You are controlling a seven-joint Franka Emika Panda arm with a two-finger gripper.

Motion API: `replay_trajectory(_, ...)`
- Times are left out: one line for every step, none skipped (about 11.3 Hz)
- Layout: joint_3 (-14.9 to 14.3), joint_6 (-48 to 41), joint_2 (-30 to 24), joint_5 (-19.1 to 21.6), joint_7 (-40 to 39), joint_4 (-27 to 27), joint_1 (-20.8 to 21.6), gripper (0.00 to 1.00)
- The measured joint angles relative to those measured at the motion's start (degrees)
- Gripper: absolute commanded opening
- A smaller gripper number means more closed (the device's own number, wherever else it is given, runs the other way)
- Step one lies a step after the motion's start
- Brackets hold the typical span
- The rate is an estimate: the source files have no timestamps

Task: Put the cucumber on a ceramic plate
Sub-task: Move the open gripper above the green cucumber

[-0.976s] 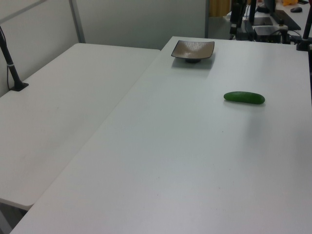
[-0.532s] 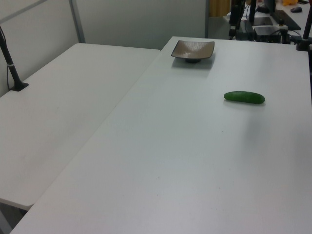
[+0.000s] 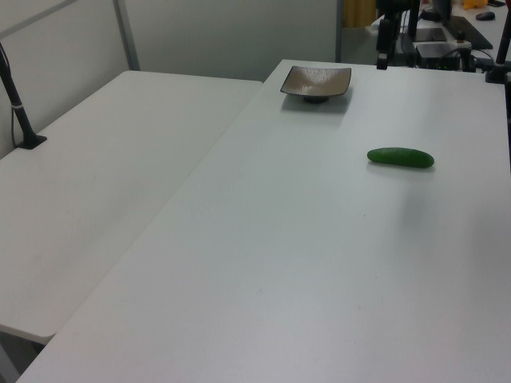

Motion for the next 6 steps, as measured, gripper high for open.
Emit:
replay_trajectory(0.0,0.0,0.1,-0.7,0.0,-0.8,0.0,1.00)
replay_trajectory(0.0,0.0,0.2,-1.3,0.0,-1.6,0.0,1.00)
replay_trajectory(0.0,0.0,0.2,-2.2,-0.3,-2.7,-0.1,1.00)
replay_trajectory(0.0,0.0,0.3,-2.9,-0.4,-3.7,-0.1,1.00)
replay_trajectory(0.0,0.0,0.4,-3.3,-1.2,-5.0,-0.4,1.00)
replay_trajectory(-0.1,0.0,0.5,-3.3,-3.3,-6.2,-0.8,1.00)
